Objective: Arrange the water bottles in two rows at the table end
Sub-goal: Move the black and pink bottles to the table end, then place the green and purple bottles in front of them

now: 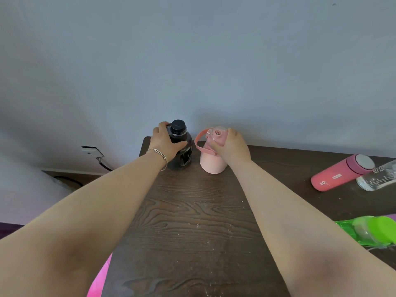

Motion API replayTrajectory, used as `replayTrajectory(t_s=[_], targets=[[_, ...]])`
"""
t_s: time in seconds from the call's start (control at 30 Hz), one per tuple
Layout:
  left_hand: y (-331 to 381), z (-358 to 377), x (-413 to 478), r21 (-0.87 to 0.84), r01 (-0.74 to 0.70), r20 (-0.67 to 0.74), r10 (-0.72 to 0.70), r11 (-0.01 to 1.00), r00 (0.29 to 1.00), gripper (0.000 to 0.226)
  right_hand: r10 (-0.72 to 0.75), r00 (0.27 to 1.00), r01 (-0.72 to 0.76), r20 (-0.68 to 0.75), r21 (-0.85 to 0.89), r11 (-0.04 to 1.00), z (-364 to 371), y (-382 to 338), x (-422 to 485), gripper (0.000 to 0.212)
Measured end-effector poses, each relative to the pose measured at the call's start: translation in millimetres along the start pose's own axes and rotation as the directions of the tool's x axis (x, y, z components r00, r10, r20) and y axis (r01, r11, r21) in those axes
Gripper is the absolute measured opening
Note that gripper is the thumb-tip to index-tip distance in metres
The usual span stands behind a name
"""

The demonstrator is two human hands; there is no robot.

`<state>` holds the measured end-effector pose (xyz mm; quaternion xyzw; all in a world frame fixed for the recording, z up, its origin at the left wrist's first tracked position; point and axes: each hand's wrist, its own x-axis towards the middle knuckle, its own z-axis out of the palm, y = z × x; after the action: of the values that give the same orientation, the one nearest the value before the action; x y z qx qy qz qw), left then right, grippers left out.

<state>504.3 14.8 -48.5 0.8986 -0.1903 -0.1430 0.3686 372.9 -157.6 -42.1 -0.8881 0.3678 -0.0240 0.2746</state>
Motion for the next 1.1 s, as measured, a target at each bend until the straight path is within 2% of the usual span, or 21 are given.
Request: replayTrajectory(t_s=[0.17, 0.3, 0.4, 0.5, 0.67, 0.9, 1.1], targets=[[3.5, -7.0, -14.1, 0.292, -0.075, 0.013, 0.075, 0.953, 0.997, 0.091, -0.106, 0.994, 0.102, -0.006, -0.214, 0.971, -13.5, -11.0, -16.1, 0.078], [2.1, -14.7, -35.3, 0.542, -0.164, 0.064, 0.154, 0.824, 0.986, 0.098, -0.214, 0.976, 0.187, -0.037, -0.355, 0.916, -19.3, -17.9, -36.1, 0.065], [0.0, -20.3, -50.6, 0.648, -0.198, 0.096, 0.179, 0.736, 0.979, 0.1, -0.259, 0.966, 0.222, -0.025, -0.438, 0.871, -20.7, -15.5, -54.0, 0.066], [1.5, -23.3, -66.1, 0.684, -0.262, 0.131, 0.24, 0.681, 0.962, 0.097, -0.258, 0.966, 0.222, -0.013, -0.468, 0.855, -23.8, -10.5, -77.0, 0.074], [14.7, -19.0, -96.9, 0.698, -0.355, 0.163, 0.344, 0.622, 0.924, 0.084, -0.184, 0.982, 0.136, -0.035, -0.54, 0.831, -34.6, 11.1, -119.5, 0.074], [45.1, -0.8, -151.0, 0.717, -0.4, 0.201, 0.381, 0.57, 0.903, 0.08, -0.07, 0.995, 0.03, -0.067, -0.473, 0.88, -69.7, 63.3, -171.3, 0.072], [91.0, 45.2, -202.4, 0.737, -0.406, 0.217, 0.38, 0.541, 0.899, 0.082, -0.094, 0.992, 0.04, -0.086, -0.488, 0.872, -106.8, 124.4, -209.2, 0.071]])
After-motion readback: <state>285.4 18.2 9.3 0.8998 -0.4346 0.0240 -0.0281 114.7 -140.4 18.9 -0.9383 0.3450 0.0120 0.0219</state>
